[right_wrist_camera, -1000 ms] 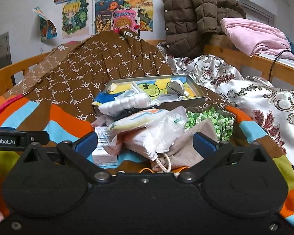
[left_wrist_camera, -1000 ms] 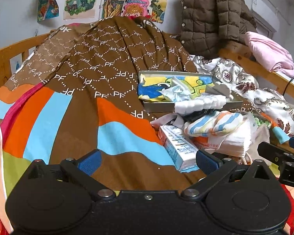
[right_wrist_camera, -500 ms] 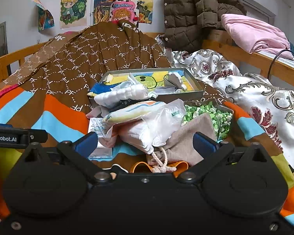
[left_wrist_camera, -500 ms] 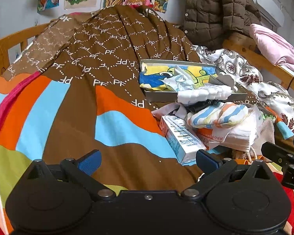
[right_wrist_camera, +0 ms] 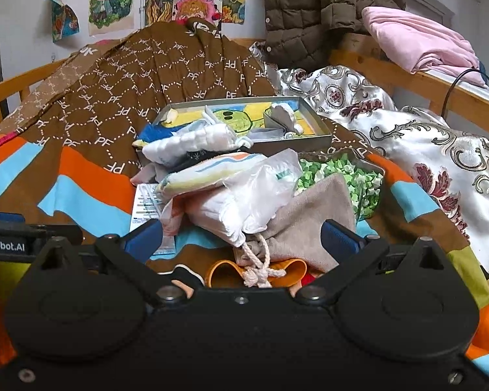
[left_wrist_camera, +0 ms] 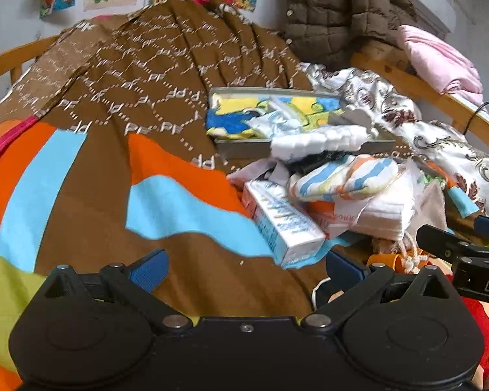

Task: Organize soft objects
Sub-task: 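Grasp the striped towel with the left tool while the right tool grasps the white drawstring bag's cord, then carry the striped towel and drawstring bag into the tin tray and open both tools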

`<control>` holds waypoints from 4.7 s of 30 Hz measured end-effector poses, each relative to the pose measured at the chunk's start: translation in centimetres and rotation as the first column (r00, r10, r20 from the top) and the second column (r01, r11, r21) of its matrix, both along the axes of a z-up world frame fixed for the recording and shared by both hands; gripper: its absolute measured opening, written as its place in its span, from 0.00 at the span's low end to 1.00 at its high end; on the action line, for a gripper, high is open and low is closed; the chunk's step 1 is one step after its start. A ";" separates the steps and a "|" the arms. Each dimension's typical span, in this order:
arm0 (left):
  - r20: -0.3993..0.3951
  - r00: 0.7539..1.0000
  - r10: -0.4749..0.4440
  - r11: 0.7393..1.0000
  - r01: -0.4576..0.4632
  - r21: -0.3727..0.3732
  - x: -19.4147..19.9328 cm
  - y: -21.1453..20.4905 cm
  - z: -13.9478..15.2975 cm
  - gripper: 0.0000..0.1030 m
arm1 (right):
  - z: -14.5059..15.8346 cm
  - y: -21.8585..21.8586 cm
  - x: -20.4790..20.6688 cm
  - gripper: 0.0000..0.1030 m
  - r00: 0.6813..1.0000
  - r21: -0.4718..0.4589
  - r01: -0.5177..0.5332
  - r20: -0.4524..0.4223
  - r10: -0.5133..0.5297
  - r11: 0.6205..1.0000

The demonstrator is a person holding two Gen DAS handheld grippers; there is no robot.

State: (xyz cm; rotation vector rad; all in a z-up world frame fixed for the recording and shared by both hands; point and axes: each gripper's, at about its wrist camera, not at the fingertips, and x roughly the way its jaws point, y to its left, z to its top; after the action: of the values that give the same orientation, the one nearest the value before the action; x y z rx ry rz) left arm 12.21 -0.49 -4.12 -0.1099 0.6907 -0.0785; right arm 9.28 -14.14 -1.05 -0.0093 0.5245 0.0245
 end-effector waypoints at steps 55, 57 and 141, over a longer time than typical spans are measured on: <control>-0.163 0.957 -0.240 0.701 0.055 -0.711 13.9 -1.0 -4.7 0.45 | -6.2 2.8 8.9 0.64 0.987 -0.225 -0.039 -0.160 0.002 0.974; -0.167 0.956 -0.243 0.690 0.049 -0.723 14.1 -1.0 -4.9 0.41 | -6.2 2.8 9.1 0.64 0.986 -0.215 -0.039 -0.166 0.002 0.976; 0.214 0.966 -0.145 0.936 0.204 -0.288 15.8 -4.7 16.2 0.08 | 4.2 -0.1 9.1 0.06 0.897 -0.378 0.019 0.415 0.151 0.926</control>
State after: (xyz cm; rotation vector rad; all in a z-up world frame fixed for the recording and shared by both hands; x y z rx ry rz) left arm 27.98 -5.23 12.13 -0.3373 0.4917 -0.3656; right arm 18.38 -14.26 3.11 -0.4009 0.0676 -0.0107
